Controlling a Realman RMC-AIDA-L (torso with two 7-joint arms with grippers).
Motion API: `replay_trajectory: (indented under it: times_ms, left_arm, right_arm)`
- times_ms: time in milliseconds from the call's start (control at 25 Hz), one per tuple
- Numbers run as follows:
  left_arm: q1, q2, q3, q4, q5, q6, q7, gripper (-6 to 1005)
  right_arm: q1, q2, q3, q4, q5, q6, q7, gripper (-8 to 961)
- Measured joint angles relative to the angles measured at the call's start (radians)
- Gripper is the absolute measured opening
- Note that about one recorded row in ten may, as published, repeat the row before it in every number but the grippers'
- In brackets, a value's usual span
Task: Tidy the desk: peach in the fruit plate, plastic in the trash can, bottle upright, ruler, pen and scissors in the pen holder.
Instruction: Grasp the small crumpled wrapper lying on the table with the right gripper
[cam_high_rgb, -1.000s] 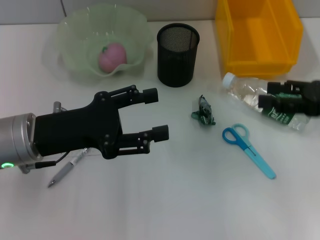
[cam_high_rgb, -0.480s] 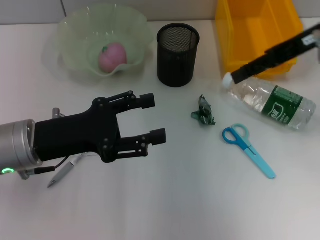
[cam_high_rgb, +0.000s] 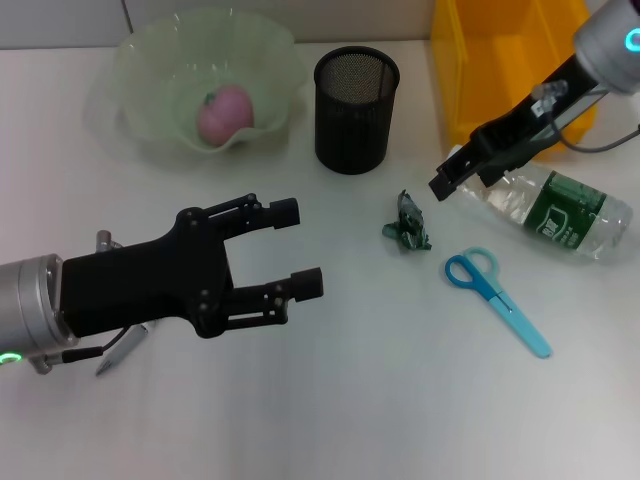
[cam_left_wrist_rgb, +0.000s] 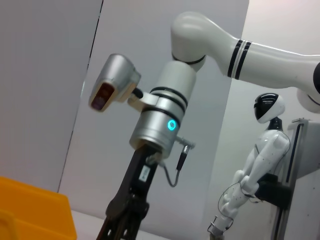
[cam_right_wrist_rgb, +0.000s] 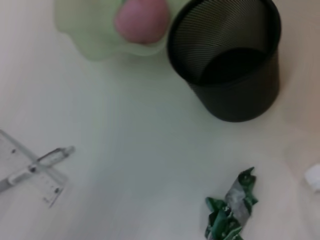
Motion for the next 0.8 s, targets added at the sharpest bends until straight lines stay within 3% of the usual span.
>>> replay_trajectory:
  times_ms: [320, 800]
  left_arm:
    - [0.015, 0.000, 0.024, -0.001, 0.036, 0.025, 0.053, 810]
    - [0.016, -0.004, 0.022, -0.002, 0.078, 0.015, 0.077, 811]
  right_arm:
    - [0.008, 0.021, -0.014, 0.156, 0.002, 0.177, 0.003, 690]
    - [0.021, 0.066, -0.093, 0.212, -0.002, 0.326, 0.031, 679]
